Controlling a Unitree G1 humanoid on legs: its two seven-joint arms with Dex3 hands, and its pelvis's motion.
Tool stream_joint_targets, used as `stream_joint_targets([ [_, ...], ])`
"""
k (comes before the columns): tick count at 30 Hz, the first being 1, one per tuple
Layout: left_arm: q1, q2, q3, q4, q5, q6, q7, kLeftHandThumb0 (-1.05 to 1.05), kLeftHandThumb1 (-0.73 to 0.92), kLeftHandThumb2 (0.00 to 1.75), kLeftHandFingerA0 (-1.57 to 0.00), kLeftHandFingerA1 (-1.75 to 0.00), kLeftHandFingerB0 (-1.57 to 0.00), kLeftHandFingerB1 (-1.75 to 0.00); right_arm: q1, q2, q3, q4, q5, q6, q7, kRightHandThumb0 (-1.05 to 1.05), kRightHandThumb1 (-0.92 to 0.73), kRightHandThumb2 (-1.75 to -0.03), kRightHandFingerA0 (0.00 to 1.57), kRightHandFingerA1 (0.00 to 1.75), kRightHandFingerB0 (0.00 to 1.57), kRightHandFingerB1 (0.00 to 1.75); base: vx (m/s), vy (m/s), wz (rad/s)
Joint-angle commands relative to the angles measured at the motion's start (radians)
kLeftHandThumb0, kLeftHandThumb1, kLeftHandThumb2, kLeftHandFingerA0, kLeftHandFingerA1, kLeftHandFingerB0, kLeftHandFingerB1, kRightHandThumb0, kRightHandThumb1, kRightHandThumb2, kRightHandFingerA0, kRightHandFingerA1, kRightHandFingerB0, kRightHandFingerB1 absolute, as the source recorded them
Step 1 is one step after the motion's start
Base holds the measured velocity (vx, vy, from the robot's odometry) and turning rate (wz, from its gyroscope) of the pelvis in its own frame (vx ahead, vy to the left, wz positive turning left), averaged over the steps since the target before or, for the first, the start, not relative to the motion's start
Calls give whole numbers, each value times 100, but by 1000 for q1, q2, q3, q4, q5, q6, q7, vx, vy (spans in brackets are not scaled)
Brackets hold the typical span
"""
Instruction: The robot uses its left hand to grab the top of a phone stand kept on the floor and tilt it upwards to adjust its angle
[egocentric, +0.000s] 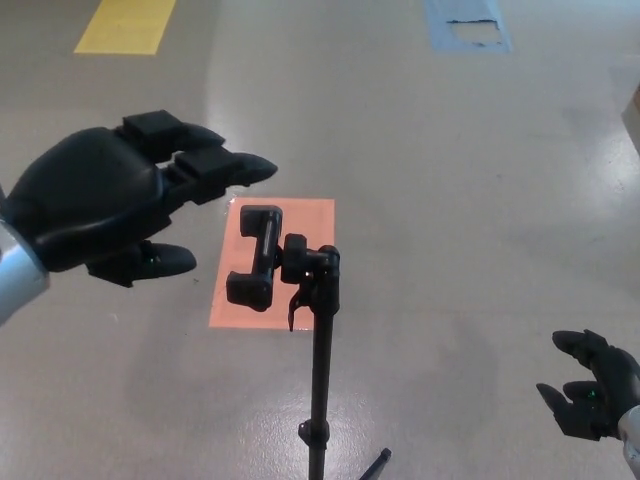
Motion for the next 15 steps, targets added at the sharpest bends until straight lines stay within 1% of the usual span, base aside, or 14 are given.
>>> stream_joint_targets([
  [1, -8, 2, -24, -20, 84, 40, -8, -24, 56, 60, -23, -33, -10, -34, -2, -16, 5, 4, -3, 17, 4, -30, -74, -62, 33, 38, 17, 29, 0, 0, 0],
  [2, -9, -2, -31, -20, 100, 45, -3, -23, 56, 60, -24, -33, -12, -34, -2, -15, 6, 4, -2, 19, 4, -35, -68, -71, 26, 41, 15, 34, 0, 0, 0],
  [3, -9, -4, -33, -19, 102, 48, -2, -23, 56, 60, -24, -33, -12, -34, -3, -14, 3, 4, 2, 20, 7, -35, -68, -71, 26, 41, 15, 34, 0, 0, 0],
  [4, -9, -7, -37, -18, 107, 51, 1, -24, 56, 60, -24, -34, -12, -34, -3, -13, 2, 4, 5, 23, 10, -30, -75, -62, 30, 37, 16, 29, 0, 0, 0],
  [11, -14, -21, -51, -7, 128, 70, 2, -25, 56, 61, -24, -34, -13, -34, -5, -15, 9, 2, 0, 25, 6, -29, -74, -62, 32, 38, 16, 29, 0, 0, 0],
  [13, -18, -21, -53, 3, 127, 71, 0, -25, 56, 61, -23, -34, -12, -34, -6, -14, 9, 3, 1, 27, 5, -29, -74, -62, 32, 38, 17, 29, 0, 0, 0],
  [14, -21, -20, -54, 8, 125, 73, -5, -24, 56, 61, -22, -33, -10, -34, -6, -15, 9, 3, 1, 27, 6, -35, -69, -71, 27, 41, 15, 34, 0, 0, 0],
  [15, -25, -20, -54, 12, 124, 76, -9, -24, 56, 61, -22, -33, -10, -34, -5, -16, 10, 2, 1, 26, 8, -35, -69, -71, 27, 41, 15, 34, 0, 0, 0],
])
